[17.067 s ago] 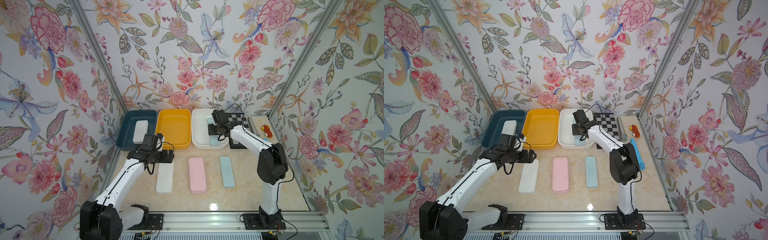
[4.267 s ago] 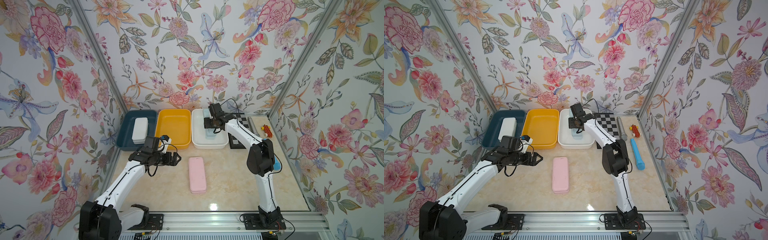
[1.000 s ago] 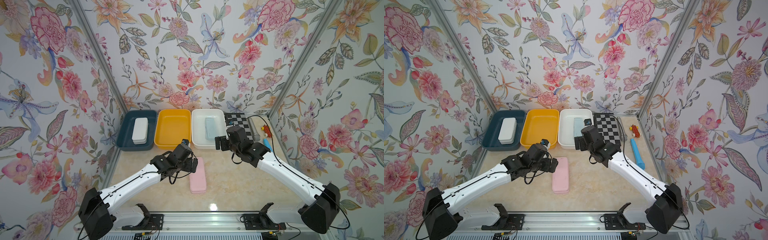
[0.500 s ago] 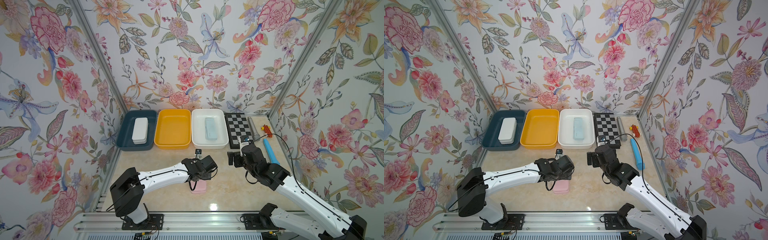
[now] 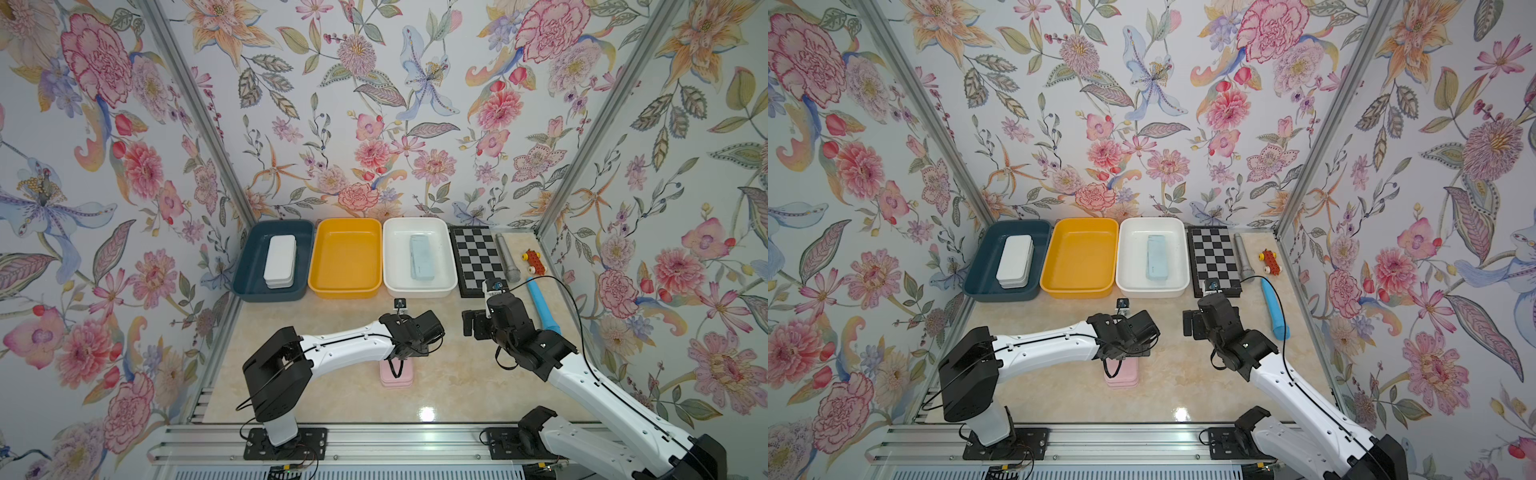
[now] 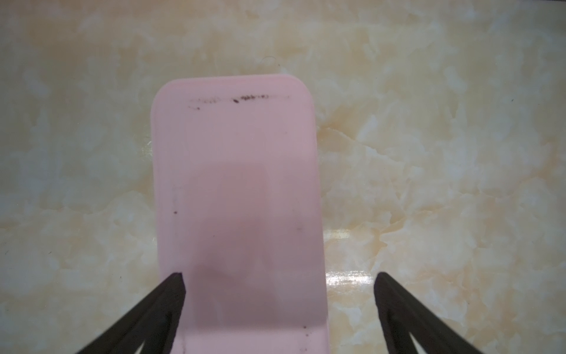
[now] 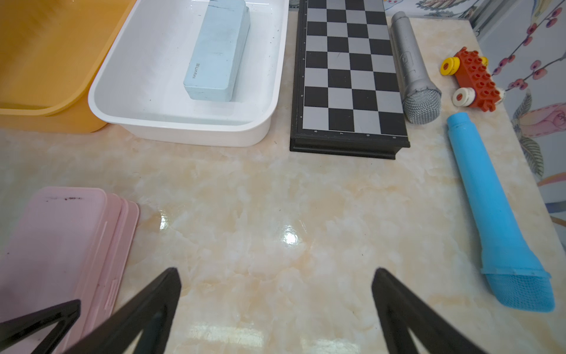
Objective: Place the pencil cases by color into the storage box
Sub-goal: Pick up the pencil case from the center of the board.
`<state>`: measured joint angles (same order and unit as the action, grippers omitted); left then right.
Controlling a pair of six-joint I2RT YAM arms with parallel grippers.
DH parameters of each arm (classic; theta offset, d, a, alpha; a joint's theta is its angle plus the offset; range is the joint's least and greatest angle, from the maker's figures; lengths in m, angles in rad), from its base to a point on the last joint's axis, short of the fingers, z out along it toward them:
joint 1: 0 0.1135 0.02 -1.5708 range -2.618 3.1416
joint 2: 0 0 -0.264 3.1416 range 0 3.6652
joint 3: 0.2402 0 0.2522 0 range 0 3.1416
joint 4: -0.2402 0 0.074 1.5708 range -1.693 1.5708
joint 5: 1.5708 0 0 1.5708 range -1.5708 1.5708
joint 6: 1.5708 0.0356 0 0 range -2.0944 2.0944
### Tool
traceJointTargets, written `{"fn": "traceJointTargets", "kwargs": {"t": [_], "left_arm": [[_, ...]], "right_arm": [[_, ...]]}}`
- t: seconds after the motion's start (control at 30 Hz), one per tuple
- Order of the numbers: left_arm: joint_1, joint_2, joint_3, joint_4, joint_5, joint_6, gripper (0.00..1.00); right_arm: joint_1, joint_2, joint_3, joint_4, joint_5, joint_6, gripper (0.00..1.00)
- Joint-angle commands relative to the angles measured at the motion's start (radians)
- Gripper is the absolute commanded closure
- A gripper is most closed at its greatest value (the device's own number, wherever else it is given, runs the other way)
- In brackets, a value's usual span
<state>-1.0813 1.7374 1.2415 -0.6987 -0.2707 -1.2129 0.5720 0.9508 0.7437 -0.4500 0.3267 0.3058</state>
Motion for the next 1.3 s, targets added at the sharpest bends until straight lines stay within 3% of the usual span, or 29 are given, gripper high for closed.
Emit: {"fn": "traceJointTargets", "kwargs": {"t": [0.0, 0.6, 1.27], "left_arm": [[-0.016, 0.003, 0.013, -0.045, -0.044, -0.025, 0.02], [-0.015, -0.004, 0.003, -0.094, -0.091, -0.042, 0.02], [0.02, 0.028, -0.021, -0.091, -0.065, -0.037, 0.02]], "right_arm": [[-0.016, -0.01, -0.013, 0.018, -0.027, -0.001, 0.0], [-0.059, 0.003, -0.049, 0.034, -0.124, 0.002, 0.0], [-0.083, 0.009, -0.055, 0.045, -0.156, 0.003, 0.0]]}}
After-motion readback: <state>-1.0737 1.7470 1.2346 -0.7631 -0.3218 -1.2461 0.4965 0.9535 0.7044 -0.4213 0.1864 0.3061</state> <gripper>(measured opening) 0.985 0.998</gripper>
